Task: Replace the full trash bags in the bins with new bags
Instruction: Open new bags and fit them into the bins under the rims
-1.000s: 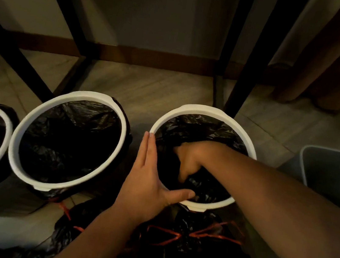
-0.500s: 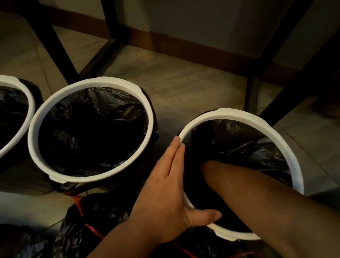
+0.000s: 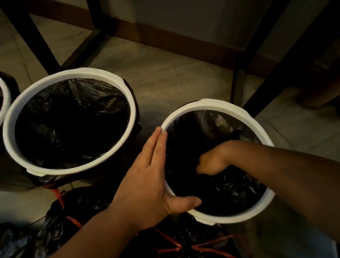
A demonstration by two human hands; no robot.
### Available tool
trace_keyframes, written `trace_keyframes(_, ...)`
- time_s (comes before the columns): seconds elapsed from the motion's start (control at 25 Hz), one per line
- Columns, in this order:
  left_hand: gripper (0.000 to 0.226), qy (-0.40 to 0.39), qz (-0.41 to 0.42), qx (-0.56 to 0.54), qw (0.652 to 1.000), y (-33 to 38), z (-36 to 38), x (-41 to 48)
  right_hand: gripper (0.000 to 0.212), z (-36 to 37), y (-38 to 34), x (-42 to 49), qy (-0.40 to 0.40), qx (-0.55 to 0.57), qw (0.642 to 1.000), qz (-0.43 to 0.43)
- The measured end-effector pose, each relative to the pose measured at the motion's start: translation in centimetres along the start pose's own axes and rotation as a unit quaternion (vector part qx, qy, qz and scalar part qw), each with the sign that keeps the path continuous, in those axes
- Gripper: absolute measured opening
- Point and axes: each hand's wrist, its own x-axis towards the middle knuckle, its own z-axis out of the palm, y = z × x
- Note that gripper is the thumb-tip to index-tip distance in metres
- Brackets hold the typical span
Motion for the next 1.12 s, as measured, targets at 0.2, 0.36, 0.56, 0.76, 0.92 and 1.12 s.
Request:
trace_keyframes(0.2,0.152,-0.002,-0.004,0.019,1.0,0.0,-0.1,0.2,0.057,0.9,0.1,-1.6,-0.07,0.016,0.997,0.024)
trace_keyframes(0.36,0.151,-0.002,-0.004,0.018,1.0,0.2,-0.3,0.0,0.044,0.3,-2.3,-4.0,-0.011,0.086,0.996,-0.005)
trace_keyframes(0.56,0.15,-0.002,-0.006,0.03,1.0,0.2,-0.2,0.1,0.035,2.8,-5.2,-6.8,0.015,0.16,0.987,-0.028)
trace_keyframes(0.76,0.148,0.004,-0.006,0.029,1.0,0.0,-0.1,0.0,0.04,4.6,-5.4,-7.3,-0.002,0.124,0.989,-0.086)
trace_keyframes(0.92,0.148,0.003,-0.014,0.029,0.999,0.1,-0.3,-0.2,0.016,3.2,-6.0,-9.5,0.023,0.13,0.98,-0.15)
trace_keyframes(1.12,0.139,0.005,-0.008,0.024,1.0,0.9,-0.2,0.2,0.018,4.6,-1.2,-15.5,0.31,0.22,0.924,-0.042)
